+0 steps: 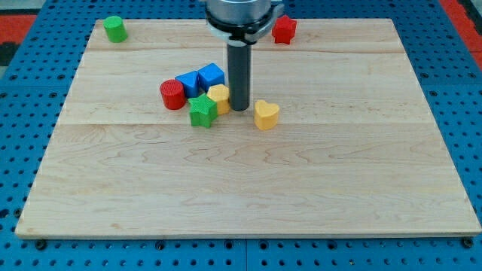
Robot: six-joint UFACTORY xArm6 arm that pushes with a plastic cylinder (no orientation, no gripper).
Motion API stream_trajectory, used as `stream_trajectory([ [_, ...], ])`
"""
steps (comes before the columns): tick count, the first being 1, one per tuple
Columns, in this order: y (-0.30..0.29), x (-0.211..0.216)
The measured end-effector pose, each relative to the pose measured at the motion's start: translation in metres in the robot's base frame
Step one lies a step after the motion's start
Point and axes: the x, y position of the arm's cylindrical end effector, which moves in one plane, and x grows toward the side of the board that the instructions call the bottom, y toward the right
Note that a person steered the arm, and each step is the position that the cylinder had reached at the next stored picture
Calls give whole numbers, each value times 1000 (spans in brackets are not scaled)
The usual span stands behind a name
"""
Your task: Push the green star into the blue triangle
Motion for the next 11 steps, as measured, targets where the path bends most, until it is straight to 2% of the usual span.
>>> stream_trajectory([
  [1,-12,12],
  [2,-12,54],
  [5,-17,73],
  [7,-58,29],
  [9,-97,11],
  [11,-70,-6],
])
